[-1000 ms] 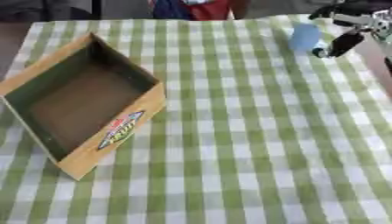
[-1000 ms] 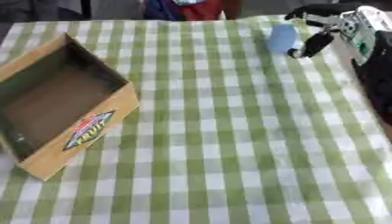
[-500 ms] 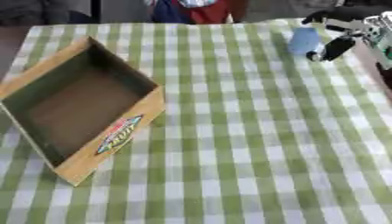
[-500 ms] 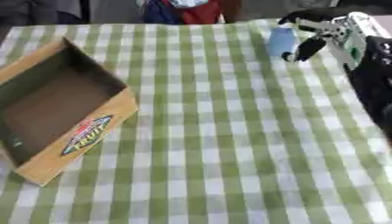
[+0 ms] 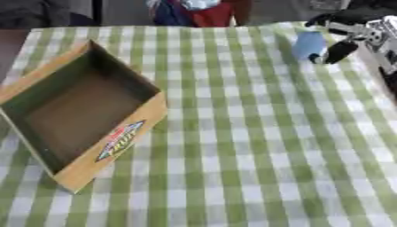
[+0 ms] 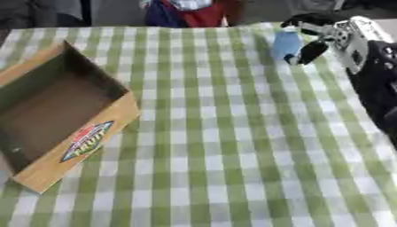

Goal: Pick up objects on the table and place them in the box.

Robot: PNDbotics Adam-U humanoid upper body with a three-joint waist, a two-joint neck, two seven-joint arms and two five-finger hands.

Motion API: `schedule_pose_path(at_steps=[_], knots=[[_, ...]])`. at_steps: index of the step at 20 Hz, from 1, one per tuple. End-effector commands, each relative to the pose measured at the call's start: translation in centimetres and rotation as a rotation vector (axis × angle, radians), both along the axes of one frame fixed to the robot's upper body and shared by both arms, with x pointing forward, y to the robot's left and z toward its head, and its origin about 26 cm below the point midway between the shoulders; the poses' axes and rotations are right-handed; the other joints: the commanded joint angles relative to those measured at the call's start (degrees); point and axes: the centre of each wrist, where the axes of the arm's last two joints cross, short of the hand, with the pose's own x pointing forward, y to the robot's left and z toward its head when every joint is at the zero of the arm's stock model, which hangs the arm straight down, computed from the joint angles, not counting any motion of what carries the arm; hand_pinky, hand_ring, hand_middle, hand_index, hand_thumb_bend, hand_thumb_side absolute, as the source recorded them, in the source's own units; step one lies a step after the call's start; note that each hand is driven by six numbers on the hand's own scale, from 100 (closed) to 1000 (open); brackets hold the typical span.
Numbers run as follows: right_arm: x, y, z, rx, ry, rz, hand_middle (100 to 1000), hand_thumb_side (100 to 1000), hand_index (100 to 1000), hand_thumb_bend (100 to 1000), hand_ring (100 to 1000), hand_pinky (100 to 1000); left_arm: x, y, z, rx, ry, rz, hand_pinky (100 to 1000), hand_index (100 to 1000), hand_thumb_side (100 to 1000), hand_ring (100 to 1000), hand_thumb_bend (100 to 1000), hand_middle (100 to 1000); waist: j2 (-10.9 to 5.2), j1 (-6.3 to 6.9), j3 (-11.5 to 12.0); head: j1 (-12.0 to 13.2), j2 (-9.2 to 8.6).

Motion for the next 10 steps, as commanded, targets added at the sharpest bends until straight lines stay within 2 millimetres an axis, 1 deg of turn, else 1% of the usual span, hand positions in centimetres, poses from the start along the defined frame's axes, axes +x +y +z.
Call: schedule_pose_path(at_steps=[1,4,5,6,8,9,10], knots=[[-1.21,-1.52,2.13,-0.026,-0.044,-0.038,1000,217,1000,241,997,882,-0.26,-0.09,0.87,0.005,-0.039,-0.005,662,782,658,547,100,603,-0.85,-0.16,0.1,-0.4,-1.11],[-1.31,-1.75,1.91,-0.026,-0.044,-0.044,1000,215,986,230,995,882,-0.26,-0.1,0.88,0.005,-0.039,-0.006,662,782,658,547,100,603,-0.75,-0.19,0.2,-0.7,-1.28],[-1.33,-1.8,1.83,-0.027,-0.043,-0.045,1000,214,963,226,995,882,-0.26,-0.1,0.87,0.004,-0.039,-0.006,662,781,658,547,100,603,-0.72,-0.21,0.2,-0.7,-1.35],[-1.34,-1.85,1.75,-0.027,-0.043,-0.046,1000,214,959,225,995,882,-0.26,-0.1,0.85,0.003,-0.038,-0.006,662,781,658,547,100,603,-0.69,-0.23,0.1,-0.7,-1.38],[-1.38,-1.96,1.62,-0.027,-0.043,-0.05,1000,211,920,214,992,880,-0.26,-0.11,0.84,0.004,-0.038,-0.006,662,782,658,547,100,603,-0.68,-0.21,0.1,-0.7,-1.43],[-1.4,-2.02,1.57,-0.026,-0.043,-0.052,1000,204,867,204,991,878,-0.26,-0.11,0.84,0.005,-0.038,-0.006,662,782,660,547,100,603,-0.68,-0.17,0.0,-0.8,-1.44],[-1.42,-2.05,1.54,-0.026,-0.046,-0.052,1000,204,853,201,990,877,-0.27,-0.1,0.83,0.004,-0.038,-0.005,662,782,658,547,100,603,-0.69,-0.13,-0.1,-0.8,-1.46]])
